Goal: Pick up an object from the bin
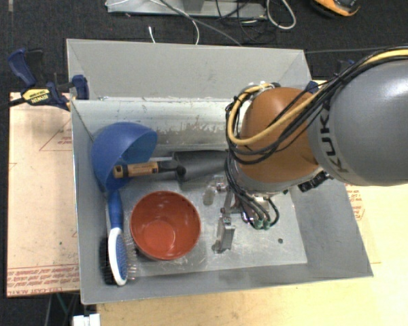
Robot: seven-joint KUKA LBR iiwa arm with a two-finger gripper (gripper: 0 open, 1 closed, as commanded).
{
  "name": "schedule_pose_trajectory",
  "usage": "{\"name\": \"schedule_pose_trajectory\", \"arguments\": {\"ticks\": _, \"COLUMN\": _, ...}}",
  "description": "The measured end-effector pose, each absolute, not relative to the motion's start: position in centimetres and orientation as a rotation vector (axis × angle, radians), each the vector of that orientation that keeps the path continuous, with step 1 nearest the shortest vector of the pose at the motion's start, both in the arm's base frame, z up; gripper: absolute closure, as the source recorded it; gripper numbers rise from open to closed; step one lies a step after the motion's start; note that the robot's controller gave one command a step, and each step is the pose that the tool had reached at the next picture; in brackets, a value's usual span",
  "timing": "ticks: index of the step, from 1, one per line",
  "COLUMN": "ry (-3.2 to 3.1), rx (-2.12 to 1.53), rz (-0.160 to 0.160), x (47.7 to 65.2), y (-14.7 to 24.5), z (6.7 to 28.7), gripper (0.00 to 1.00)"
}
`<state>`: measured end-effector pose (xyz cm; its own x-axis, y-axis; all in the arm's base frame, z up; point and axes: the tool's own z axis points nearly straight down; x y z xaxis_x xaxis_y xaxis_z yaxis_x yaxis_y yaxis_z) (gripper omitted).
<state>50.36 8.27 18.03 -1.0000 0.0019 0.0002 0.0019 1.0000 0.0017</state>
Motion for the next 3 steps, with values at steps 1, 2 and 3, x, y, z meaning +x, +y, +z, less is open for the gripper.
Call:
{"name": "schedule_pose_trajectory", "arguments": {"ticks": 1, "ry": -3.141, "rx": -0.003, "rz": -0.003, "x": 50.4, "y": 8.3, "z": 18.0, "gripper": 0.00}}
{"name": "schedule_pose_trajectory", "arguments": {"ticks": 2, "ry": -3.135, "rx": 0.219, "rz": -0.004, "x": 48.5, "y": 16.6, "z": 14.5, "gripper": 0.00}}
{"name": "schedule_pose_trajectory", "arguments": {"ticks": 3, "ry": -3.138, "rx": 0.204, "rz": -0.003, "x": 48.8, "y": 15.2, "z": 13.3, "gripper": 0.00}}
